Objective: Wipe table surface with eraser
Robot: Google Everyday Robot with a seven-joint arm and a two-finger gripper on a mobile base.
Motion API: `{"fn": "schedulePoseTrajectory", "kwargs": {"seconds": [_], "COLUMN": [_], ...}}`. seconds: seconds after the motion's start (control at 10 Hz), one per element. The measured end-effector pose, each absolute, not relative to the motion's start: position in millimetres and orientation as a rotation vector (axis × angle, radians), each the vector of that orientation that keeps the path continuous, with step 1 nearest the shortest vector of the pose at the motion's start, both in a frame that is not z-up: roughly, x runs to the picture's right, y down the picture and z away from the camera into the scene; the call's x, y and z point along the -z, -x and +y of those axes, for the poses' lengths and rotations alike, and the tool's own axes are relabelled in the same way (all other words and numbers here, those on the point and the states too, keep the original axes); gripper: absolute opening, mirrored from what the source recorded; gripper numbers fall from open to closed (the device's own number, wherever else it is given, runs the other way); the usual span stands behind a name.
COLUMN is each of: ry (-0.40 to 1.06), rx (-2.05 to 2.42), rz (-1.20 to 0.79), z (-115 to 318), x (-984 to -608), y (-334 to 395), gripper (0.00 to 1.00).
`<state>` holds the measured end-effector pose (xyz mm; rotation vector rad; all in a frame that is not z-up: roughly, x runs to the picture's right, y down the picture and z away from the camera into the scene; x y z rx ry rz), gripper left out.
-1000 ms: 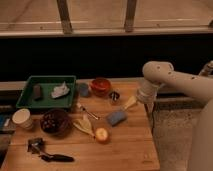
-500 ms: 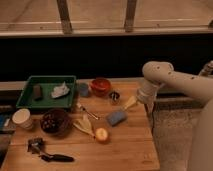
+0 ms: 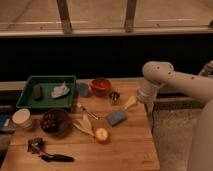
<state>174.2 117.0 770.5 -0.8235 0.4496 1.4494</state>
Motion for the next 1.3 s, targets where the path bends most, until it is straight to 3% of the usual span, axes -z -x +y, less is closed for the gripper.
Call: {"fn": "schedulePoseTrajectory", "kwargs": {"seconds": [0.6, 1.3], "ry": [0.774, 0.679], "rx": [-1.388, -1.077], "rz": [0.348, 0.028], "z": [97, 24], "x": [-763, -737], "y": [-147, 33], "gripper": [0.8, 0.8]}}
